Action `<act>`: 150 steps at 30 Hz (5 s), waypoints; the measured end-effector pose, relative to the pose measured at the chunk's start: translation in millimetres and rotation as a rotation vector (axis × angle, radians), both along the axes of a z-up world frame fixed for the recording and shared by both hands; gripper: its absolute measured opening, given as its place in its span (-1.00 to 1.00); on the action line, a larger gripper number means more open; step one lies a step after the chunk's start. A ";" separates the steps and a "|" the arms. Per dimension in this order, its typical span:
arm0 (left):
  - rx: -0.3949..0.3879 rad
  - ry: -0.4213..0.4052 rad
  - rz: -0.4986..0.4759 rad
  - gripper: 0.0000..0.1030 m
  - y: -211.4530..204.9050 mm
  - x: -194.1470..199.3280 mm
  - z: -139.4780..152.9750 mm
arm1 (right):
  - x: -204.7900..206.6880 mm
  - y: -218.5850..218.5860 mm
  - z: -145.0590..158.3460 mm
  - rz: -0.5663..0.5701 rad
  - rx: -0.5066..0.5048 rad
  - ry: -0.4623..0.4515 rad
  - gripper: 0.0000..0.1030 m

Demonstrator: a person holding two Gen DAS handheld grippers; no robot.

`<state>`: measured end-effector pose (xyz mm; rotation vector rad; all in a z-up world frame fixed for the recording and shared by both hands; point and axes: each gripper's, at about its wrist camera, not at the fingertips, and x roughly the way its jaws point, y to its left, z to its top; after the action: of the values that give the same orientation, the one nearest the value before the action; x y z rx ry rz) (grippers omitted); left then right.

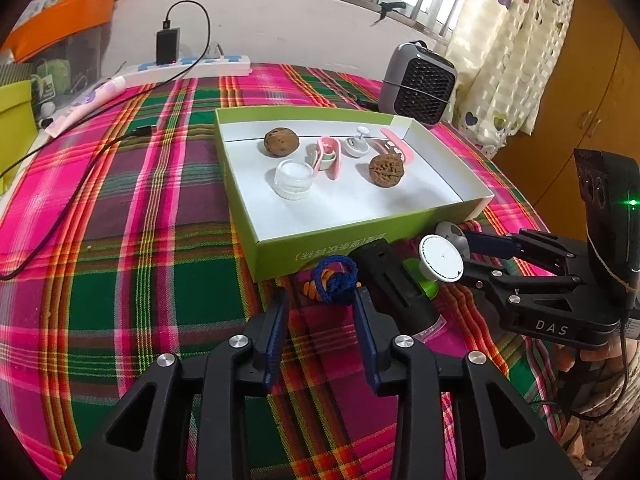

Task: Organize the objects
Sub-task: 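Close the left tool on the blue rope toy while the right tool grasps the panda ball, then carry the rope toy with the left tool into the tray while the right tool carries the panda ball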

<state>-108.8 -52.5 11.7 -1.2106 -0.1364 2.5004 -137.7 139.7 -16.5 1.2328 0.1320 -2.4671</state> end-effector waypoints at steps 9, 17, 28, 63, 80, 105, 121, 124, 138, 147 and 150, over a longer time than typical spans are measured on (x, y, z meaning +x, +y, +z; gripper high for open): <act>-0.019 0.007 0.015 -0.35 4.7 -3.4 -0.3 | 3.0 4.5 -0.3 -0.005 -0.005 0.005 -0.12; -0.024 0.009 0.019 -0.55 8.9 -4.3 -0.4 | 5.7 8.6 -0.3 -0.004 -0.021 0.004 -0.13; -0.046 0.013 0.003 -0.68 7.8 7.5 -0.2 | 8.8 11.4 -0.2 0.007 -0.038 0.000 -0.13; -0.103 0.026 0.015 -0.57 11.8 3.3 0.0 | 12.9 14.4 -0.3 0.016 -0.050 -0.002 -0.13; -0.110 0.029 0.016 -0.61 12.1 4.2 0.4 | 13.1 14.1 -0.4 0.018 -0.045 0.000 -0.13; -0.080 0.082 0.004 -0.61 13.6 13.6 26.1 | 19.8 18.6 18.1 0.022 -0.051 0.040 -0.13; -0.055 0.113 0.026 -0.61 11.1 -26.1 49.7 | -5.1 24.9 39.7 0.012 -0.045 0.085 -0.13; -0.050 0.118 0.032 -0.61 10.1 -35.2 51.4 | -13.7 25.8 43.3 0.009 -0.039 0.094 -0.13; -0.059 0.090 0.044 -0.61 8.3 -82.1 44.7 | -66.6 31.6 37.5 -0.026 0.011 0.080 -0.13; -0.064 0.063 0.051 -0.61 8.6 -103.8 34.1 | -92.5 32.2 26.4 -0.040 0.061 0.055 -0.13; -0.066 0.053 0.054 -0.61 8.7 -109.2 30.8 | -96.7 31.6 22.8 -0.034 0.075 0.045 -0.13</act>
<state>-218.0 -43.7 42.5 -1.1803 -0.0749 2.6002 -234.5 171.4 6.3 1.2202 0.2187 -2.5412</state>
